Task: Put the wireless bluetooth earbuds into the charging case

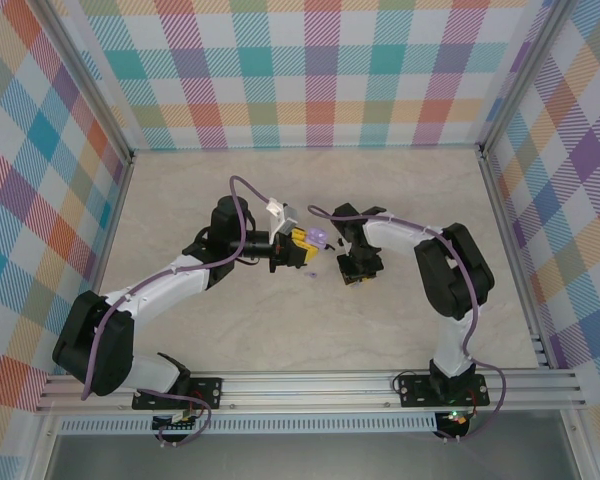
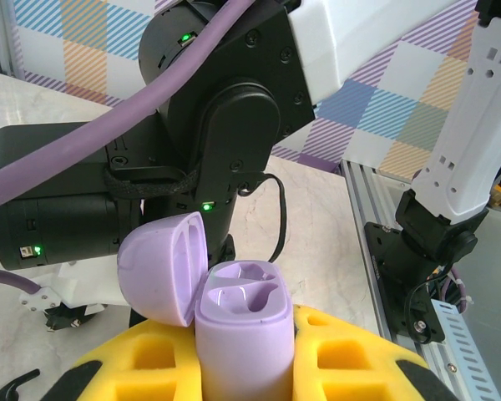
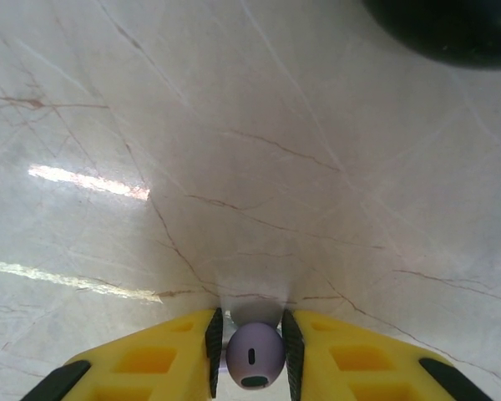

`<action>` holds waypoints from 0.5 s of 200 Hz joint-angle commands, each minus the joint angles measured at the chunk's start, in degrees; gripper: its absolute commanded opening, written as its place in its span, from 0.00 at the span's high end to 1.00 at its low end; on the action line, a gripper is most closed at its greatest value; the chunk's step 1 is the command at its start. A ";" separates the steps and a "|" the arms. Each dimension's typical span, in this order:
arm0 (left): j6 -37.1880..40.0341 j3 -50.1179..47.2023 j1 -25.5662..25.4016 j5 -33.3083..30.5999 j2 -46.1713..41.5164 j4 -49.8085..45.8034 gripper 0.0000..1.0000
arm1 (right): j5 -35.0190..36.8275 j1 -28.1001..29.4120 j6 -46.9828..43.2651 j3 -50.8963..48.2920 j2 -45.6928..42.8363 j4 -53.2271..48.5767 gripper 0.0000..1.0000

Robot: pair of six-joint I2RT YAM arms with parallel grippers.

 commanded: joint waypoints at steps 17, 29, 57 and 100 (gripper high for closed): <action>0.85 1.81 0.55 0.96 -0.57 -0.84 1.00 | 0.76 1.50 0.83 -2.04 2.07 3.36 0.75; 0.85 1.78 0.56 0.89 -0.59 -0.84 1.00 | 1.00 1.59 1.07 -2.30 1.82 3.60 0.77; -0.11 2.17 0.55 0.55 -0.35 -1.48 1.00 | 3.57 1.55 1.40 -3.13 -0.28 4.91 0.81; -4.69 1.23 0.81 -3.08 -0.23 0.25 1.00 | 6.27 1.07 0.91 -5.06 -4.69 8.98 0.84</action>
